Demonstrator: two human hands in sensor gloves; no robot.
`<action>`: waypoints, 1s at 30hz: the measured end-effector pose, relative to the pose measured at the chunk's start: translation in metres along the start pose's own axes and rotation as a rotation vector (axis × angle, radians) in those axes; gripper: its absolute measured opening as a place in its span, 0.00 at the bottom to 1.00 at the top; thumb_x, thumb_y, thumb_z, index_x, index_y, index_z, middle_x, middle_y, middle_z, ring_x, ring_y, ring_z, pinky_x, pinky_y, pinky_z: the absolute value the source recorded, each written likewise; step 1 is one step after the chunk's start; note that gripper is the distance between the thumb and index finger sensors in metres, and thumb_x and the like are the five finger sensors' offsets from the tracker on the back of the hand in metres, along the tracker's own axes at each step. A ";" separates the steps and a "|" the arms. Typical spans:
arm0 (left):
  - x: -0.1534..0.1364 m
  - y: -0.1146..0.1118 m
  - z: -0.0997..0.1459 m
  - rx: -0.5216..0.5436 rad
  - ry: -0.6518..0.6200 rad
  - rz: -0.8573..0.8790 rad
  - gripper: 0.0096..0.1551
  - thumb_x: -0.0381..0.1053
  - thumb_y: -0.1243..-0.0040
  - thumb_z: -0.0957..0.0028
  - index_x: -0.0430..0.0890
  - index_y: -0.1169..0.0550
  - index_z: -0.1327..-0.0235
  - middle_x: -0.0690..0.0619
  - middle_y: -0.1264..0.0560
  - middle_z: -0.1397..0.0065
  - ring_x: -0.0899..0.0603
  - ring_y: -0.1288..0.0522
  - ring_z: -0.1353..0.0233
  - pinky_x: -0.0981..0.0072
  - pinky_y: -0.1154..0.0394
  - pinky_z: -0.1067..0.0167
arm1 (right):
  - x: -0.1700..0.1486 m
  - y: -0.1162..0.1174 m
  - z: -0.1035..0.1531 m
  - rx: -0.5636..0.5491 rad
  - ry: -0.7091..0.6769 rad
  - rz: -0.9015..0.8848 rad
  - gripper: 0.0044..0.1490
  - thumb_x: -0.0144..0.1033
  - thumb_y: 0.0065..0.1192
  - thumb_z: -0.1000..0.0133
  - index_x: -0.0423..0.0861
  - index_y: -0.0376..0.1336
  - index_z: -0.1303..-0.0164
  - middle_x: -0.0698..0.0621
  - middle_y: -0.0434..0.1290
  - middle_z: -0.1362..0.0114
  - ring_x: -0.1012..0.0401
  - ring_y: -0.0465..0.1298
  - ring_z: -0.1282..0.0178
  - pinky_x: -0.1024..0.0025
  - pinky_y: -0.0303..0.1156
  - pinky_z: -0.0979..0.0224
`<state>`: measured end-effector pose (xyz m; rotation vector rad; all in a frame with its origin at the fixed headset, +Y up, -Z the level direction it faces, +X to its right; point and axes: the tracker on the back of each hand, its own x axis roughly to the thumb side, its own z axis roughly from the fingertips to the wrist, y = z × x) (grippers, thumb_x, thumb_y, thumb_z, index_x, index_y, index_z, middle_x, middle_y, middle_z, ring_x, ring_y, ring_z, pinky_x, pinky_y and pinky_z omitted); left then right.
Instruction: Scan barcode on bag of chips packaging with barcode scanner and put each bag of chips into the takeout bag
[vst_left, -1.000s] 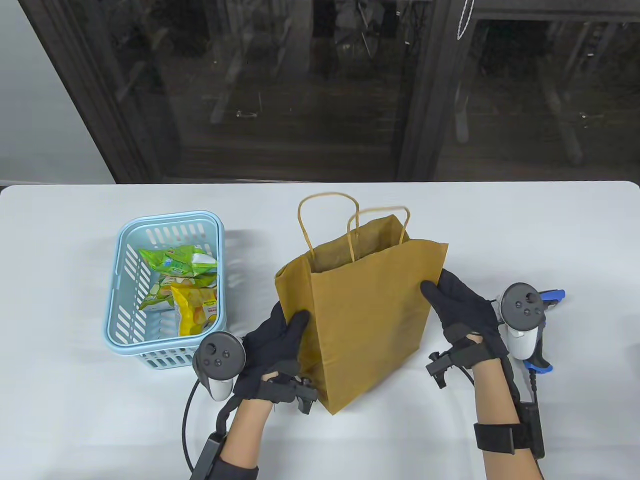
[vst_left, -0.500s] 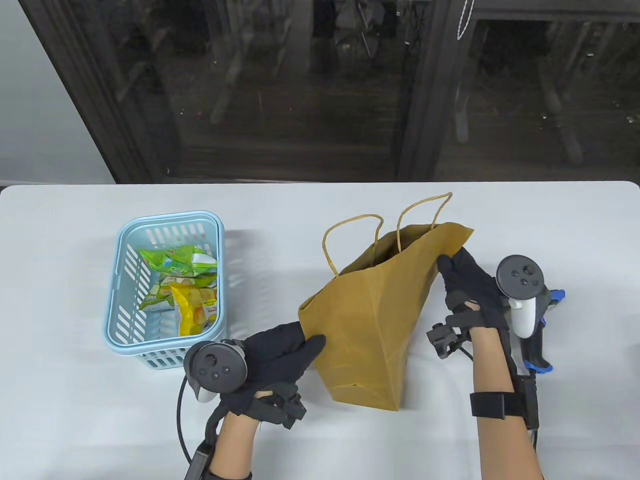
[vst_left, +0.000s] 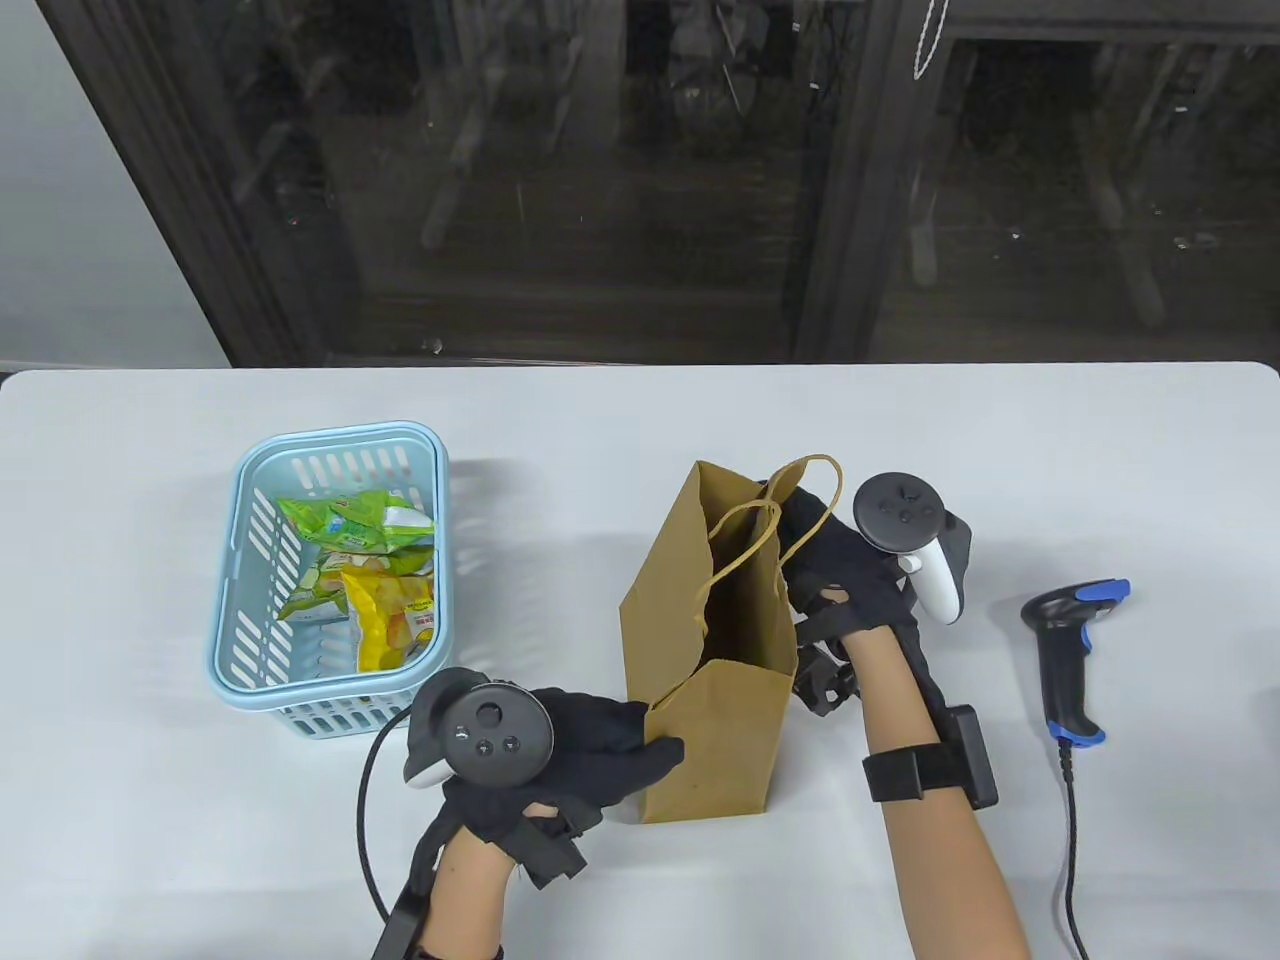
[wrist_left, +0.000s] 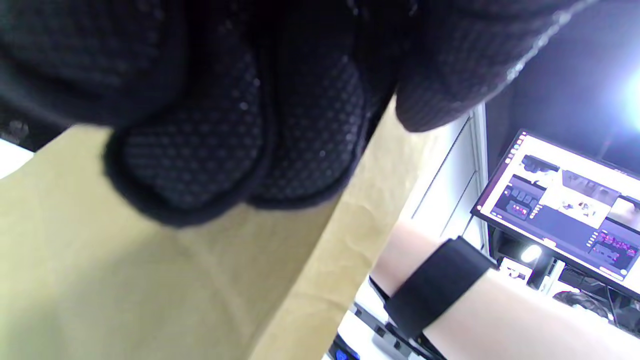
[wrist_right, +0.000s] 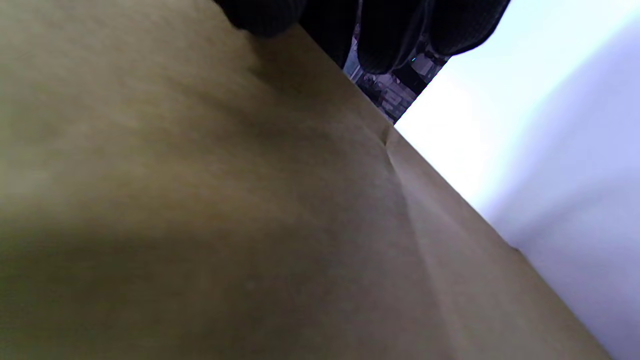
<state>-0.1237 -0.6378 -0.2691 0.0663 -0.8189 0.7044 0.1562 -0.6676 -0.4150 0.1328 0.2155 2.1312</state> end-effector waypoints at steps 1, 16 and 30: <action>0.000 -0.001 0.000 -0.005 0.002 -0.003 0.23 0.60 0.33 0.46 0.40 0.10 0.64 0.47 0.09 0.66 0.40 0.10 0.67 0.53 0.15 0.70 | 0.001 0.000 0.001 -0.004 -0.002 0.005 0.29 0.39 0.47 0.34 0.61 0.52 0.21 0.55 0.57 0.17 0.48 0.61 0.17 0.44 0.58 0.16; -0.005 0.019 0.015 0.455 0.160 -0.093 0.30 0.51 0.36 0.43 0.45 0.26 0.28 0.40 0.27 0.25 0.26 0.31 0.28 0.28 0.35 0.36 | 0.006 -0.069 0.078 -0.501 -0.118 0.403 0.34 0.43 0.62 0.39 0.50 0.59 0.22 0.46 0.65 0.21 0.43 0.69 0.26 0.43 0.65 0.25; -0.049 -0.038 -0.024 0.221 0.509 -0.321 0.49 0.53 0.31 0.47 0.39 0.42 0.19 0.34 0.49 0.16 0.26 0.59 0.21 0.29 0.59 0.33 | -0.080 -0.106 0.091 -0.616 0.300 0.784 0.45 0.58 0.72 0.47 0.44 0.61 0.26 0.42 0.68 0.26 0.43 0.72 0.33 0.45 0.70 0.31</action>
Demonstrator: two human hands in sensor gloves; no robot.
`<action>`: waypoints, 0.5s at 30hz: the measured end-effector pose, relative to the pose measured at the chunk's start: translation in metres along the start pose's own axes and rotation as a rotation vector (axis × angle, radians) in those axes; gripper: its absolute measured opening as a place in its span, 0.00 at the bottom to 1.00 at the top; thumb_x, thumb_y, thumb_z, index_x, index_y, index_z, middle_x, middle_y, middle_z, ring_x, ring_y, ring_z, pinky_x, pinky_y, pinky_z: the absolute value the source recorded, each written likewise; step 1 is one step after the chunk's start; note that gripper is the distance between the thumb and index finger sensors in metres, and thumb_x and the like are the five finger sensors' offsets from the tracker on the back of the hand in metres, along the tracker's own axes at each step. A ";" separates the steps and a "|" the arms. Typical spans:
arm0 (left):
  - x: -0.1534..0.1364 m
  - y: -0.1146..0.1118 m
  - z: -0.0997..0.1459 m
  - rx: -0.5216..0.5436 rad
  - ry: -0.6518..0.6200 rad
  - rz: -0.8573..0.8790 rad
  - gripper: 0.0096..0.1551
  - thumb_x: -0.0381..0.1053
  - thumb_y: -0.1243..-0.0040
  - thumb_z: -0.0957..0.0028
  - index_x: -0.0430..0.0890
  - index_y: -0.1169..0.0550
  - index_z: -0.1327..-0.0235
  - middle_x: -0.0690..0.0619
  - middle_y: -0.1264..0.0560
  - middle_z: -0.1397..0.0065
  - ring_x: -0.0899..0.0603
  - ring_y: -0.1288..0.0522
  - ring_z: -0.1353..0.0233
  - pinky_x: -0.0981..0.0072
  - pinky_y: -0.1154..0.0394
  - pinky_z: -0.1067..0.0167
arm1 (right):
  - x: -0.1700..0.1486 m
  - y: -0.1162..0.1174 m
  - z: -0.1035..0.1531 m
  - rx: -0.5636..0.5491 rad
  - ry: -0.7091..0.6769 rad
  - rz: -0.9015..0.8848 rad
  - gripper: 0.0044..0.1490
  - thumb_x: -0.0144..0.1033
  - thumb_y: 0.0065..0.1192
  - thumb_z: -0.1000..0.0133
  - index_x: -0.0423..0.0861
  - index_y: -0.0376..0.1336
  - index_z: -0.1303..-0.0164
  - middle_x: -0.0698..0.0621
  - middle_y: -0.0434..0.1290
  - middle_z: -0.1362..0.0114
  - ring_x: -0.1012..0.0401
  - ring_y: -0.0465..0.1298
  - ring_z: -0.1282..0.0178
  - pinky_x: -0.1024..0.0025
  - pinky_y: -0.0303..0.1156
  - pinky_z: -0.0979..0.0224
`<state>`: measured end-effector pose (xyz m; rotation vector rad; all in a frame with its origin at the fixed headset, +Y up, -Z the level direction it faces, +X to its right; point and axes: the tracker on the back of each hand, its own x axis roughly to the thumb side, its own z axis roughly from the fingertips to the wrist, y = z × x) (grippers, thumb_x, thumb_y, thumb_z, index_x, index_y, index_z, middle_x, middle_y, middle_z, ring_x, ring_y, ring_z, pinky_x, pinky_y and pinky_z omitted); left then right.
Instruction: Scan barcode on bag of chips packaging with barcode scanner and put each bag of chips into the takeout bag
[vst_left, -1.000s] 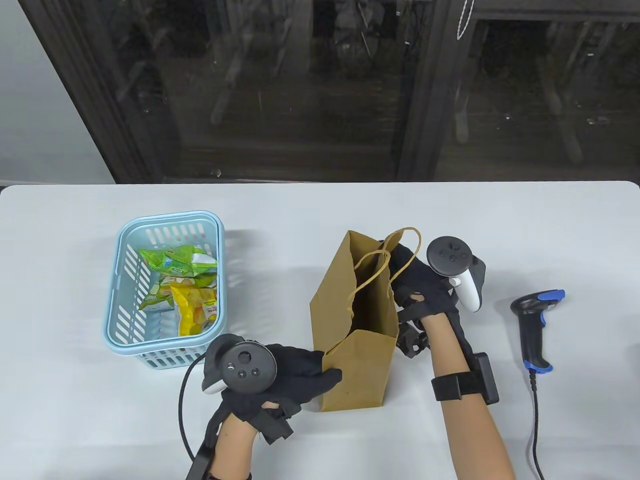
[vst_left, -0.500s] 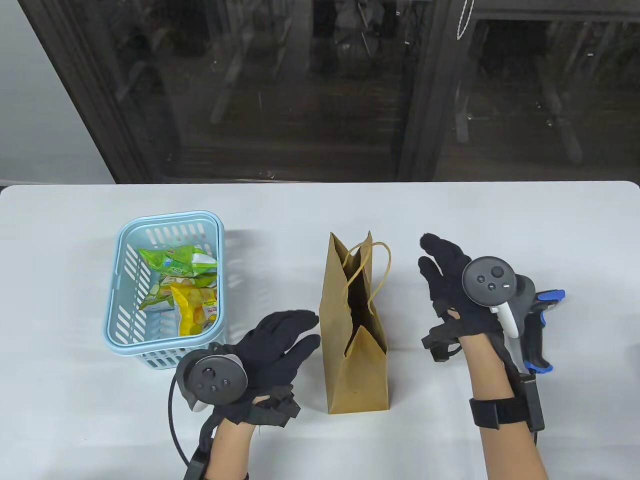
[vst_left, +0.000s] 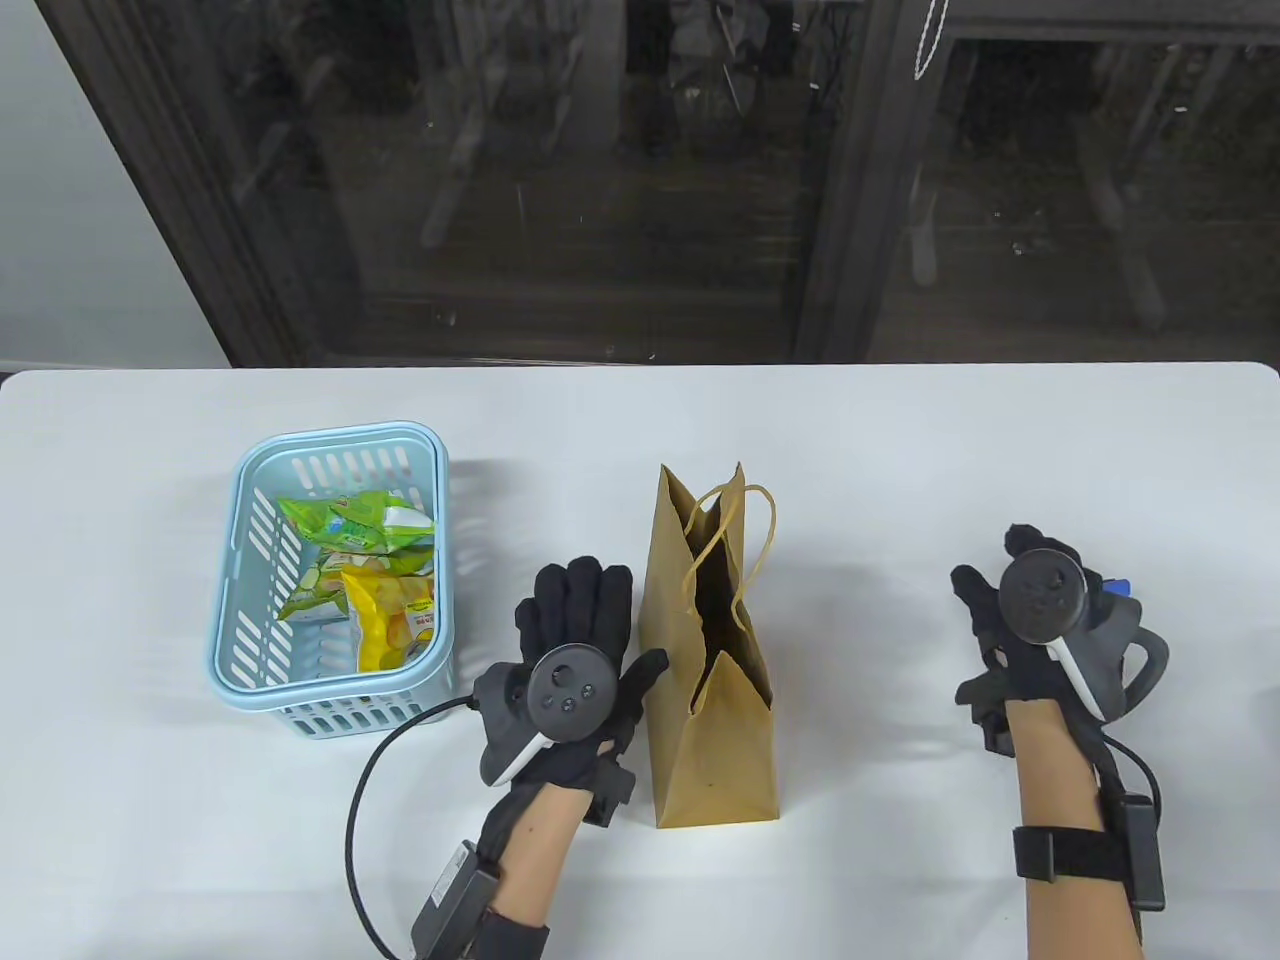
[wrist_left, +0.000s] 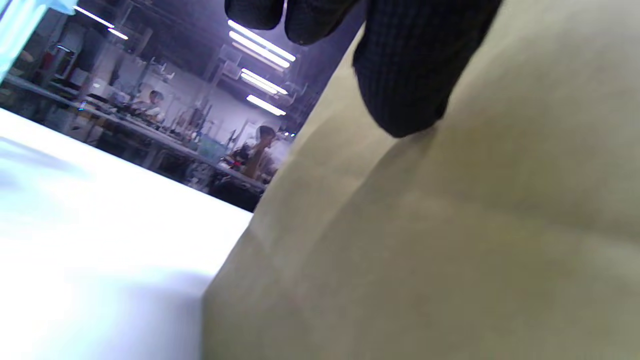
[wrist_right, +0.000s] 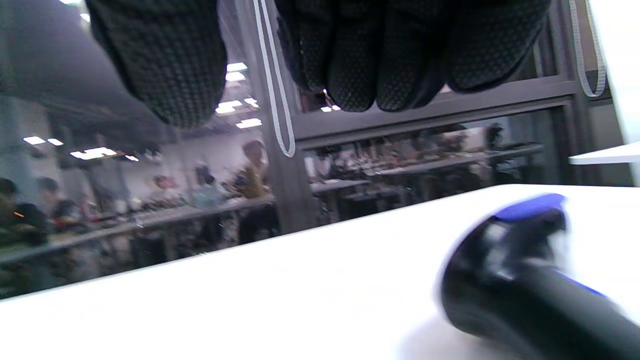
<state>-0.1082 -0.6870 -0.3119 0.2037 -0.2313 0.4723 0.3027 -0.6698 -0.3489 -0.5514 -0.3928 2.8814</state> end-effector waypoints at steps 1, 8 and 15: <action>-0.002 -0.002 -0.001 -0.004 0.002 -0.007 0.50 0.53 0.31 0.47 0.39 0.42 0.19 0.34 0.49 0.16 0.26 0.59 0.21 0.30 0.59 0.33 | -0.006 0.005 -0.001 0.012 0.019 0.014 0.46 0.58 0.71 0.47 0.43 0.61 0.26 0.42 0.68 0.26 0.43 0.73 0.33 0.45 0.70 0.31; -0.011 -0.011 -0.005 -0.041 0.027 -0.014 0.51 0.54 0.30 0.48 0.39 0.43 0.19 0.34 0.49 0.16 0.27 0.60 0.21 0.30 0.59 0.33 | -0.044 0.049 -0.009 0.148 0.197 0.162 0.54 0.60 0.70 0.48 0.35 0.56 0.23 0.35 0.63 0.24 0.37 0.70 0.32 0.45 0.71 0.33; -0.013 -0.011 -0.005 -0.047 0.034 -0.001 0.52 0.55 0.31 0.48 0.39 0.43 0.19 0.34 0.50 0.16 0.27 0.61 0.21 0.30 0.60 0.33 | -0.055 0.071 -0.012 0.267 0.302 0.192 0.56 0.59 0.70 0.47 0.31 0.55 0.24 0.30 0.62 0.25 0.42 0.78 0.37 0.51 0.79 0.39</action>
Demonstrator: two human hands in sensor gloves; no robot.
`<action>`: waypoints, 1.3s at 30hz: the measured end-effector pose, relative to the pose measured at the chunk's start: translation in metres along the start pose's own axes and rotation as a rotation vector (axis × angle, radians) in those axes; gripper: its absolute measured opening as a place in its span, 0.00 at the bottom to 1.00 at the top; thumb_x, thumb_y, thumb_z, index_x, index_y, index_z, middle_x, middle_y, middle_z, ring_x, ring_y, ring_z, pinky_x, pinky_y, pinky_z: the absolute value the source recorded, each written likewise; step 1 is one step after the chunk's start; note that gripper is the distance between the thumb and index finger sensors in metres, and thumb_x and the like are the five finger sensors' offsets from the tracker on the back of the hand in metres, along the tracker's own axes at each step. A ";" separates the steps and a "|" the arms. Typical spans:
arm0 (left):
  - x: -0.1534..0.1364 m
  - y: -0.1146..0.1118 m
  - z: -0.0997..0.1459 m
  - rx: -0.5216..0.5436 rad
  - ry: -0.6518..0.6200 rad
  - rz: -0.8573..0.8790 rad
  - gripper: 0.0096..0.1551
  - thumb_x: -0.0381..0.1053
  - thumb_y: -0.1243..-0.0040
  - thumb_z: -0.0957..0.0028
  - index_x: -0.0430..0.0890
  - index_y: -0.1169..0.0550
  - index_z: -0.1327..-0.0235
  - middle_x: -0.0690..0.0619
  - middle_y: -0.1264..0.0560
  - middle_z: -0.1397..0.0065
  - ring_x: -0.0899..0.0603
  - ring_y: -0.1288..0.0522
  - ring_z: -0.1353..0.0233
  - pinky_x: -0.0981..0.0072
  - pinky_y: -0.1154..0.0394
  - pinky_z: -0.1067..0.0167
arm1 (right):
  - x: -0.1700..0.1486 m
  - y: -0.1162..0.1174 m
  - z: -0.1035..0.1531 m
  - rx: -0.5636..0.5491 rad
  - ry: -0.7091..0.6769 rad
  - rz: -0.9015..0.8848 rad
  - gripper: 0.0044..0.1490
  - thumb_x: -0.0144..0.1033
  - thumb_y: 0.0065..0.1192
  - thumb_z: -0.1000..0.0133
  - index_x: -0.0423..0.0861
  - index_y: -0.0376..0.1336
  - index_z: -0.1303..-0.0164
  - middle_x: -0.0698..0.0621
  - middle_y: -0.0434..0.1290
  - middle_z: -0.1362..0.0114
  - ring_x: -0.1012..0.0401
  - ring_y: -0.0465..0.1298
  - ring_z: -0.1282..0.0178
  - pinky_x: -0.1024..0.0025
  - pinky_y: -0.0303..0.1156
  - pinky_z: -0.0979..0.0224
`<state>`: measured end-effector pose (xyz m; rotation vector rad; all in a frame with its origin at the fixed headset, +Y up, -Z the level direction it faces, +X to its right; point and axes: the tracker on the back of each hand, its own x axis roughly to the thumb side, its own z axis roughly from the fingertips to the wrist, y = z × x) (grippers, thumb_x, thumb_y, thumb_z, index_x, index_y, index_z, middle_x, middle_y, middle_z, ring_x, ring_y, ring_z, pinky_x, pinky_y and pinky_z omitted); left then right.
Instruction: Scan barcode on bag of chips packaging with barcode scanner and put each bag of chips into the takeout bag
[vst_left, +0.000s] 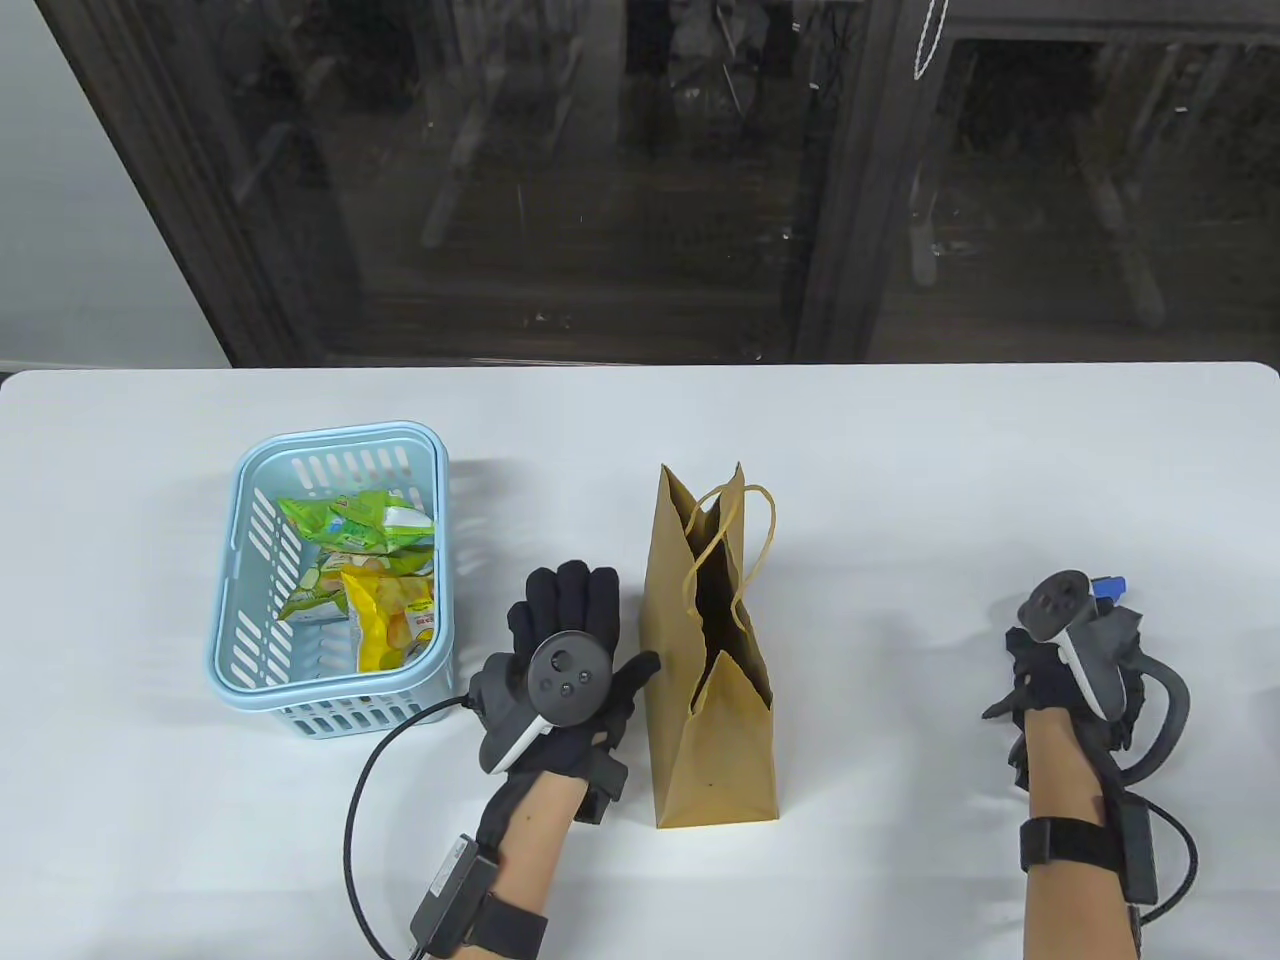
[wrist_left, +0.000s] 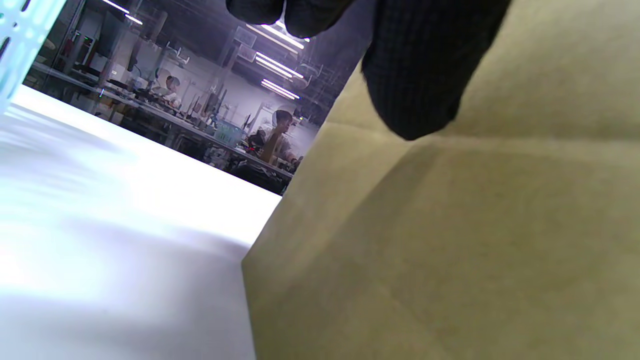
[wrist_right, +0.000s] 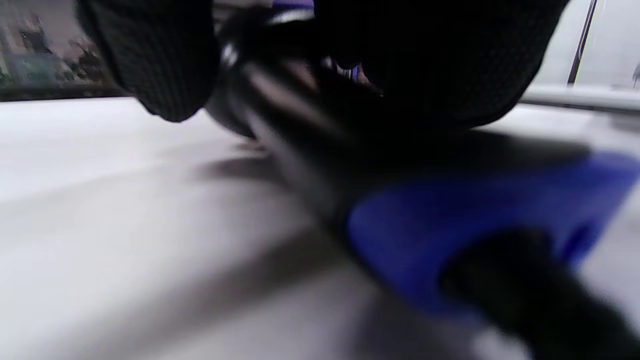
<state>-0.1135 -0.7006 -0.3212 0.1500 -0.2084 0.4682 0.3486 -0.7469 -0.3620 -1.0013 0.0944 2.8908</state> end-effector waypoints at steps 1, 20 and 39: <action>0.000 0.000 0.000 -0.003 0.001 0.003 0.52 0.55 0.31 0.48 0.39 0.43 0.19 0.34 0.50 0.16 0.27 0.61 0.22 0.30 0.60 0.33 | -0.001 0.003 -0.001 -0.001 0.009 -0.011 0.56 0.58 0.70 0.47 0.32 0.55 0.23 0.30 0.61 0.25 0.42 0.78 0.37 0.51 0.79 0.39; -0.002 -0.002 0.004 -0.032 0.018 -0.003 0.52 0.55 0.31 0.48 0.39 0.44 0.19 0.35 0.51 0.16 0.27 0.61 0.22 0.30 0.60 0.33 | 0.053 -0.013 0.044 0.035 -0.293 -0.489 0.48 0.45 0.73 0.45 0.31 0.55 0.25 0.30 0.63 0.28 0.44 0.78 0.40 0.52 0.81 0.41; 0.011 0.010 0.013 0.008 -0.012 -0.007 0.50 0.52 0.31 0.47 0.39 0.45 0.19 0.36 0.52 0.16 0.28 0.62 0.22 0.32 0.60 0.33 | 0.068 -0.015 0.105 -0.212 -0.550 -0.674 0.32 0.54 0.62 0.36 0.45 0.62 0.31 0.47 0.72 0.33 0.57 0.82 0.47 0.64 0.83 0.47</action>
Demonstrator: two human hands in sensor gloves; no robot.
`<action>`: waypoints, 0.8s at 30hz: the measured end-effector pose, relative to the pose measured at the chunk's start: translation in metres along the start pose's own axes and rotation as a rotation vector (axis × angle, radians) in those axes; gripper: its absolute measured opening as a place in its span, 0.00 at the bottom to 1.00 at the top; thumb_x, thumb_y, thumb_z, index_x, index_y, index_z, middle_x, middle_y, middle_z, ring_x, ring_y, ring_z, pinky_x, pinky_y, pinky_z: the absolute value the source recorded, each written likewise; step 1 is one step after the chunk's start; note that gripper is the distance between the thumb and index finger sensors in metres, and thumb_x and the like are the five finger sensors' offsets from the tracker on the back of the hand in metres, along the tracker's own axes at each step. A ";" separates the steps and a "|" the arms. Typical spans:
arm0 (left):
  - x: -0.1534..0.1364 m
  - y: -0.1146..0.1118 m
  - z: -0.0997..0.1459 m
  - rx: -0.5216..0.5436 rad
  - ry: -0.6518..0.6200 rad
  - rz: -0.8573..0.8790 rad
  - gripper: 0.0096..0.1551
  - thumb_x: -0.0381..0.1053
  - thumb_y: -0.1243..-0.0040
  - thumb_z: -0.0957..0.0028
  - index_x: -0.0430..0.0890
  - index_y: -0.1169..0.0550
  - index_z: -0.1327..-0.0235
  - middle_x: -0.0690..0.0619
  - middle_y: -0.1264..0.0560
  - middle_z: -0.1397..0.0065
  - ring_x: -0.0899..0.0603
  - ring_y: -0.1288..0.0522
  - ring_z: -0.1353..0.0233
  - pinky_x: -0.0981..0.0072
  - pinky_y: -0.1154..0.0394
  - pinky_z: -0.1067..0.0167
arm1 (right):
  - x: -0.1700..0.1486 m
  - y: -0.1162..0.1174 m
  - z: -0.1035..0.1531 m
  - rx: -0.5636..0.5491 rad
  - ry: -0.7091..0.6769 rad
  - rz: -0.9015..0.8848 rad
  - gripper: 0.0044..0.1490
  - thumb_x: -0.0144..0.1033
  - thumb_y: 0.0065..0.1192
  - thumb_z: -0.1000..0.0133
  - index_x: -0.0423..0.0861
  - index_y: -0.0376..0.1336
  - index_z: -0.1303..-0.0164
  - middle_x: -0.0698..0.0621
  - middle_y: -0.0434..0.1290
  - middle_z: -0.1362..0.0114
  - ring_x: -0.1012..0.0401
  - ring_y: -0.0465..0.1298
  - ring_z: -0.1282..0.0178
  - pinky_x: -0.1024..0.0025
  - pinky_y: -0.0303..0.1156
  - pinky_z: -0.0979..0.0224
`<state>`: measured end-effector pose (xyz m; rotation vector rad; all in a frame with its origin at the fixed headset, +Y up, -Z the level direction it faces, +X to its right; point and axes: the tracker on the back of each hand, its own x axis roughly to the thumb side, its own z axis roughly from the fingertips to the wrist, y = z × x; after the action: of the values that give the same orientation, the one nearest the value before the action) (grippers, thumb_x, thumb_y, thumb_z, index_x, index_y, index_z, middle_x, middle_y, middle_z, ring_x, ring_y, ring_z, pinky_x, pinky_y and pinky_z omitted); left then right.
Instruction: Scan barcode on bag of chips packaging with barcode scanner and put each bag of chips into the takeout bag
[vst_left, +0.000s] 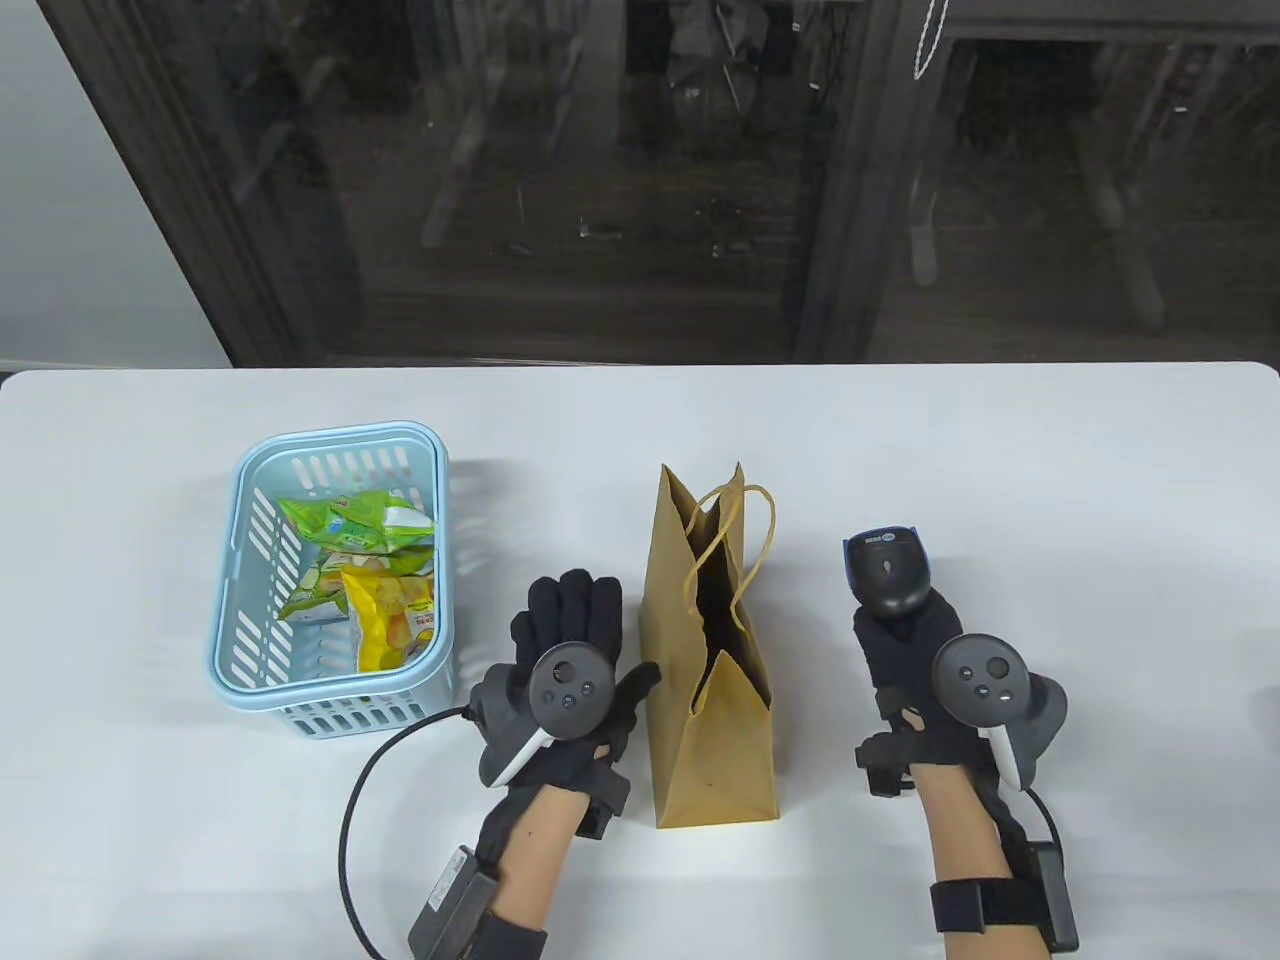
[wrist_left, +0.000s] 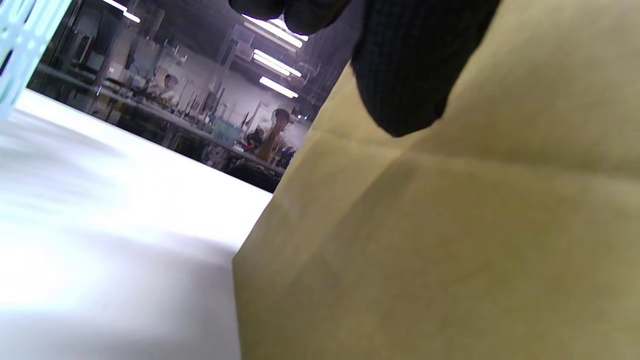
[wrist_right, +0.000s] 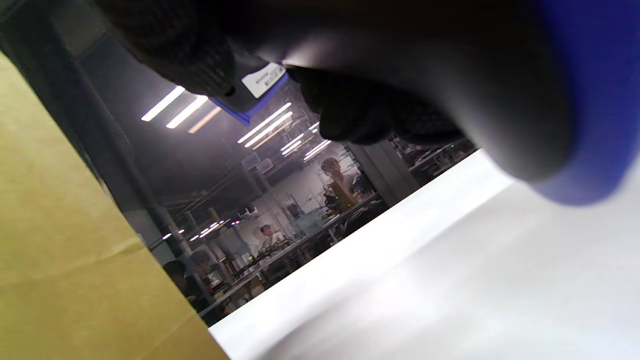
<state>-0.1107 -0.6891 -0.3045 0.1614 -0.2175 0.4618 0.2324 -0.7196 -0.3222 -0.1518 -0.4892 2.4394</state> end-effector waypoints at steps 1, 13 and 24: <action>0.003 0.006 0.003 0.026 -0.007 -0.011 0.50 0.52 0.32 0.47 0.40 0.45 0.19 0.36 0.54 0.16 0.28 0.63 0.22 0.32 0.60 0.33 | 0.001 0.000 0.000 -0.002 -0.004 -0.001 0.32 0.54 0.62 0.36 0.45 0.62 0.31 0.47 0.72 0.33 0.57 0.82 0.47 0.64 0.83 0.47; -0.018 0.129 -0.004 0.187 0.194 0.110 0.47 0.48 0.31 0.46 0.43 0.43 0.18 0.40 0.53 0.14 0.32 0.62 0.20 0.35 0.60 0.30 | -0.004 -0.004 0.000 -0.019 0.008 -0.008 0.32 0.54 0.63 0.37 0.45 0.62 0.31 0.46 0.72 0.33 0.57 0.82 0.47 0.64 0.83 0.47; -0.144 0.142 -0.043 -0.098 0.922 0.312 0.48 0.44 0.30 0.45 0.37 0.43 0.19 0.37 0.58 0.15 0.29 0.65 0.21 0.33 0.61 0.30 | -0.005 -0.003 -0.001 0.012 0.023 -0.018 0.32 0.54 0.63 0.37 0.44 0.62 0.31 0.46 0.72 0.33 0.56 0.82 0.47 0.63 0.83 0.47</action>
<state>-0.2940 -0.6162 -0.3667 -0.1924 0.6480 0.7869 0.2383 -0.7204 -0.3225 -0.1695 -0.4638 2.4197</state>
